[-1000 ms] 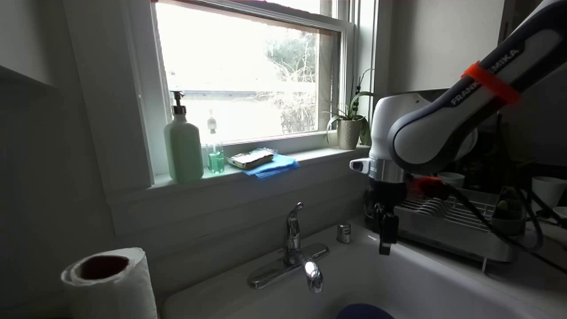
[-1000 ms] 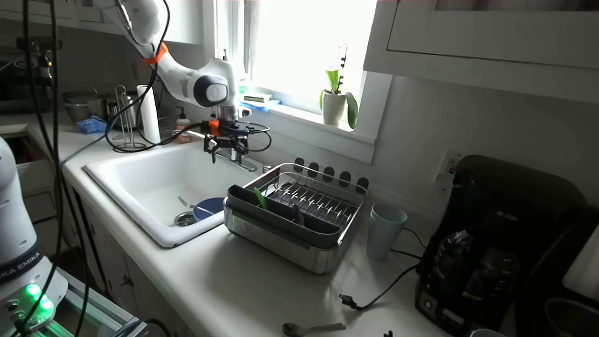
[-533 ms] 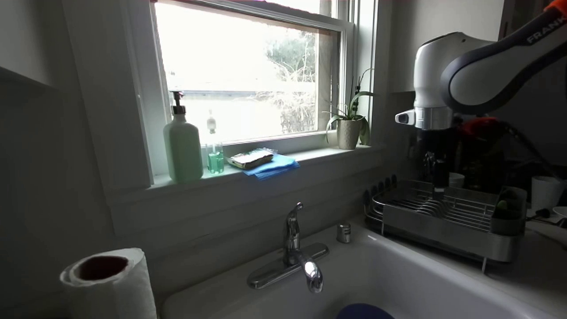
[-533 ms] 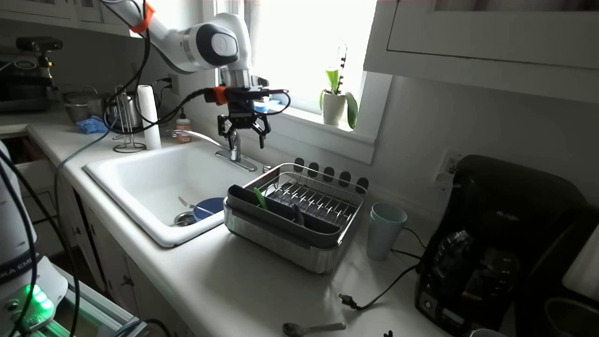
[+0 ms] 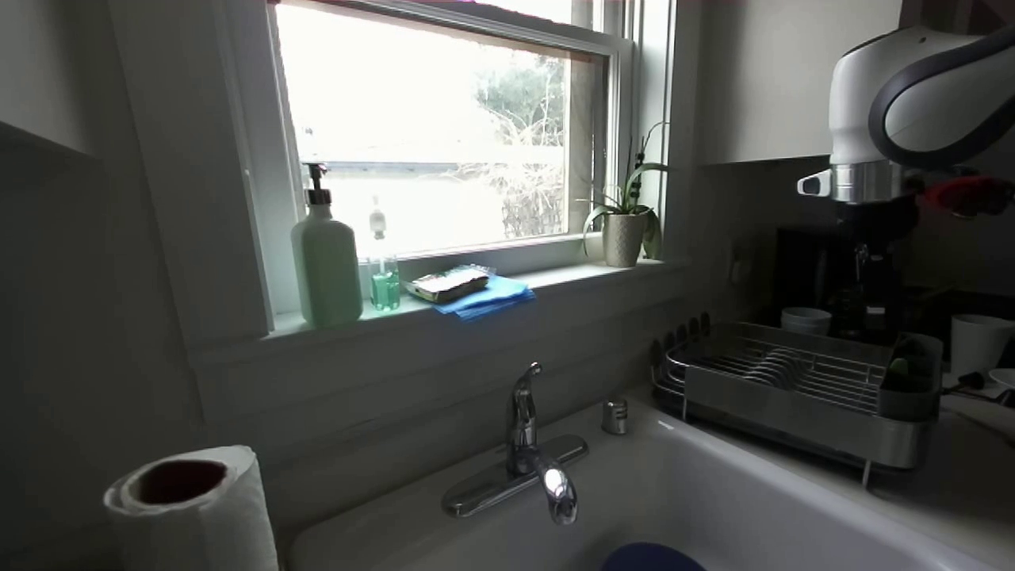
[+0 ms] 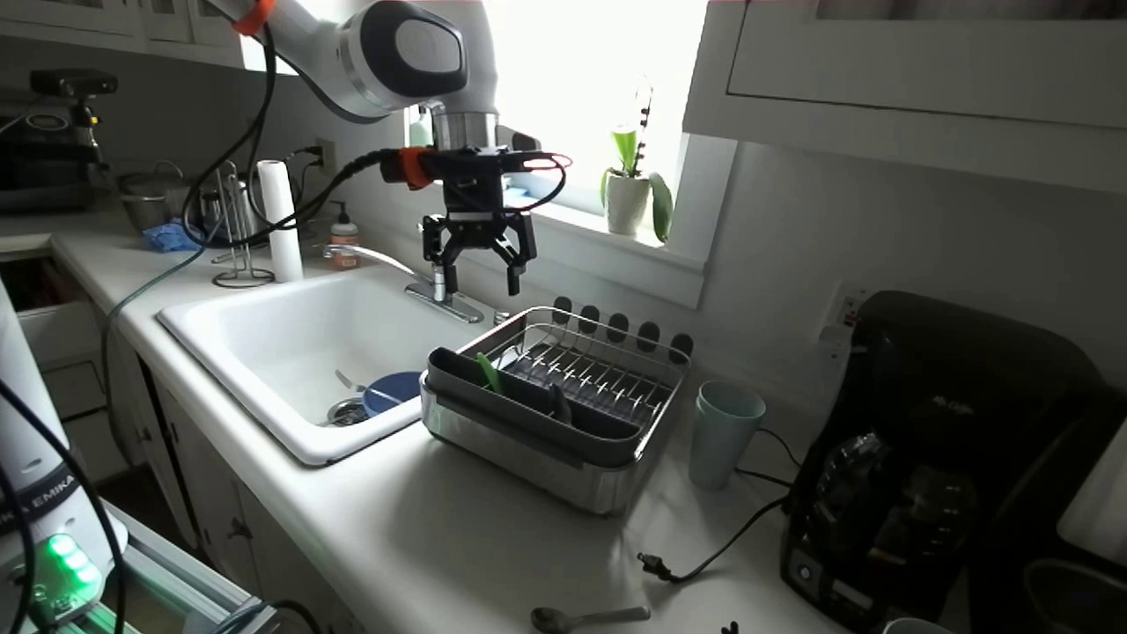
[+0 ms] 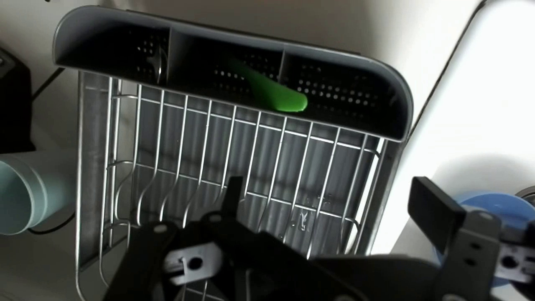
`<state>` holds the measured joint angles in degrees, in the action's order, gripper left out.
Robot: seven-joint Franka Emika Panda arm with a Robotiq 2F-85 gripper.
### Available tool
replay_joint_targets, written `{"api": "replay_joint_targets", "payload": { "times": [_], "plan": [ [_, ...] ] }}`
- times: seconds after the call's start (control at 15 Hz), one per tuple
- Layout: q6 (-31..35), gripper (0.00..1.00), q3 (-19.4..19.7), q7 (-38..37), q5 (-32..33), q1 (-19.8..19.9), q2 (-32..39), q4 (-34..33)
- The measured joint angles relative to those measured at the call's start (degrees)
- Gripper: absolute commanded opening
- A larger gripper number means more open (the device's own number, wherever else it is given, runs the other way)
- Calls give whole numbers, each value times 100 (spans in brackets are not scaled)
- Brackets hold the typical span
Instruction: Remove the blue bowl from the dishes drying rack and place it in the sink, pick up a fork from the dishes drying rack and place it in the blue bowl and pick up a spoon from the dishes drying rack and put it in the blue bowl that is inside the sink
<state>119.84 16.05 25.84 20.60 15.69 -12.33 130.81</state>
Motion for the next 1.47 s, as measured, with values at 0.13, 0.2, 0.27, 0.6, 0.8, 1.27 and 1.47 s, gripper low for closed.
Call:
{"api": "replay_joint_targets", "payload": {
  "times": [0.13,0.2,0.27,0.6,0.8,1.27,1.47],
  "plan": [
    [0,100,-21,-62,0,-14,-3,19],
    [0,100,-24,-68,0,-23,0,21],
    [0,100,-24,-45,0,-27,5,21],
    [-3,100,218,517,64,27,13,21],
    [17,100,505,797,227,203,27,20],
    [887,100,901,642,358,544,431,18],
    [1215,98,917,528,335,573,655,18]
  ]
}}
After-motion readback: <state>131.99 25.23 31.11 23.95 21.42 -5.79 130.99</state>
